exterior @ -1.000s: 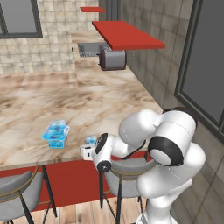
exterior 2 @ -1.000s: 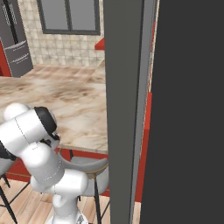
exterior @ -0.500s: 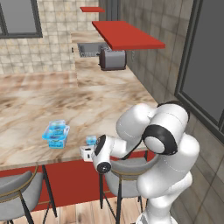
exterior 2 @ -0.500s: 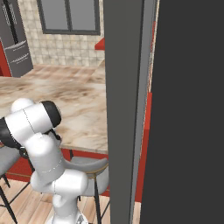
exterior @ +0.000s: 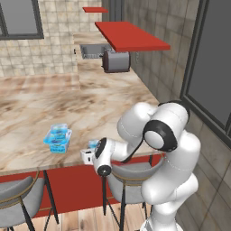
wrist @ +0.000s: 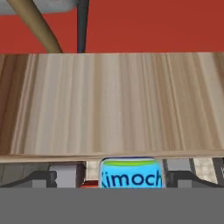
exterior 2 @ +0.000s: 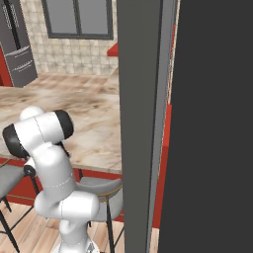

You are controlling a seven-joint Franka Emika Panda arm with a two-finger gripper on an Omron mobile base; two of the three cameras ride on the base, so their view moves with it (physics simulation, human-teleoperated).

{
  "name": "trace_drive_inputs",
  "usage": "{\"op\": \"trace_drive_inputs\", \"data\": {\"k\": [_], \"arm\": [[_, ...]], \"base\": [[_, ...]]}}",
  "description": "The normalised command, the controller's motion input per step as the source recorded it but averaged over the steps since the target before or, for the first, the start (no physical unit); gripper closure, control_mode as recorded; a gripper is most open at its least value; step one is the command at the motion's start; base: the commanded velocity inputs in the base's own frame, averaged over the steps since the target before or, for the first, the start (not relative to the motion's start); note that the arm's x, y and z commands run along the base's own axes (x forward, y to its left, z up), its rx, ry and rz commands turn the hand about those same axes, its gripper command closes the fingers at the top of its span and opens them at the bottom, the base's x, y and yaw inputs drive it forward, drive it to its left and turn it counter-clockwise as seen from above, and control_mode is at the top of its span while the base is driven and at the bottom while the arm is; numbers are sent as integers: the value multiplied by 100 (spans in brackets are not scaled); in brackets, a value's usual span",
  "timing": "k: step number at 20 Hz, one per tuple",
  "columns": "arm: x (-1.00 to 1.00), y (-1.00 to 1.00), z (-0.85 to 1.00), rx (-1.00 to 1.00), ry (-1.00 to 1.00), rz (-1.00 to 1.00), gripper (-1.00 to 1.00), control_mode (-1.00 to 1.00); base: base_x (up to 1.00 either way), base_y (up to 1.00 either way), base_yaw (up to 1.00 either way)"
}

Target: Stack the yogurt containers by placing the smaller containers on top of the larger containers.

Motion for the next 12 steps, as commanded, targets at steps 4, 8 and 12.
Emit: {"op": "trace_drive_inputs", "data": {"k": [4, 8, 12], "arm": [[24, 18, -12, 0, 0, 0, -100, -100], [20, 12, -19, 0, 0, 0, -100, -100], [11, 0, -19, 0, 0, 0, 100, -100]], "base": [[0, 0, 0], [0, 0, 0], [0, 0, 0]]}}
